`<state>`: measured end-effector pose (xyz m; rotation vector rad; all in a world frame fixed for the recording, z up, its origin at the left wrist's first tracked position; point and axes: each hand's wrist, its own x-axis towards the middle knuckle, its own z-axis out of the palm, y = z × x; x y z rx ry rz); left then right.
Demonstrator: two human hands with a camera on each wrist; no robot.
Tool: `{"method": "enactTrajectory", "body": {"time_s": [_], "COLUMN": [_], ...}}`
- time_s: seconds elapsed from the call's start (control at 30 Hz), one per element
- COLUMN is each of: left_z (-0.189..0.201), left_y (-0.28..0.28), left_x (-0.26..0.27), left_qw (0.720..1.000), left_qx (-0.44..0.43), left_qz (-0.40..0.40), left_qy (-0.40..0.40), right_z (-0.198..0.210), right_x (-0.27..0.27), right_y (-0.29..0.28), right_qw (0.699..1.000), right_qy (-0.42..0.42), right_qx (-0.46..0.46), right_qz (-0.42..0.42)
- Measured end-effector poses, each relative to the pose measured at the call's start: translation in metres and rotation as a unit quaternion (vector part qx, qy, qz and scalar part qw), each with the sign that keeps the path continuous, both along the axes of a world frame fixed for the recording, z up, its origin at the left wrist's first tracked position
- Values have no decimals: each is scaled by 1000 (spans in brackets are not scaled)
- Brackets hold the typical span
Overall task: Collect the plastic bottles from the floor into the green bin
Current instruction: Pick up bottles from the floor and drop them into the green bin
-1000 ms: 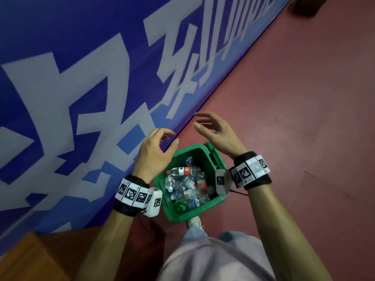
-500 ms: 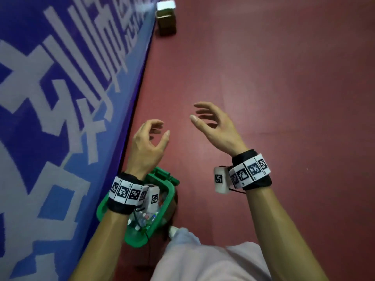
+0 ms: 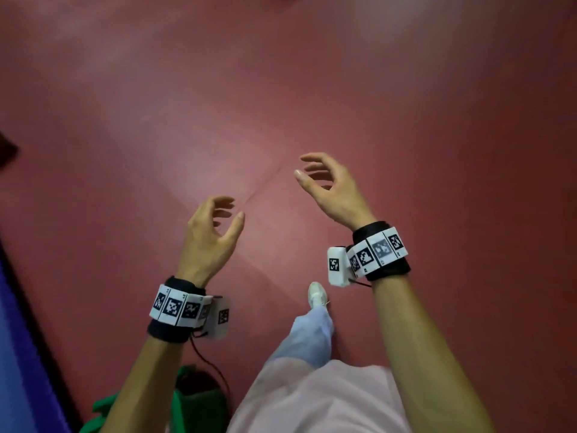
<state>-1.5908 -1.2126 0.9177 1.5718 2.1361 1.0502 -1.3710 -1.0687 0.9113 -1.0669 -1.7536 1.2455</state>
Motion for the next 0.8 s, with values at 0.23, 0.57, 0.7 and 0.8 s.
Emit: {"method": "enactTrajectory", "body": {"time_s": [0.23,0.57,0.7,0.8], "left_z": [-38,-48,-62,-70], "left_y": [219,456,503,534], "left_x": [85,297,386,444], "left_qw": [983,886,840,816], "left_qx": [-17,-51,-65,-67], "left_qz": [-183,-461,-539,-573], "left_qy": [-23,9,30,34], "right_z": [-24,-20,-36,-46], "right_x": [132,317,390,445], "right_y": [120,205,217,232], "right_qw": [983,892,850,824], "right_qy": [-42,-72,-88,-98], "right_qx": [-7,-36,-61,-90], "right_qz": [-180,-445,-516,-551]}}
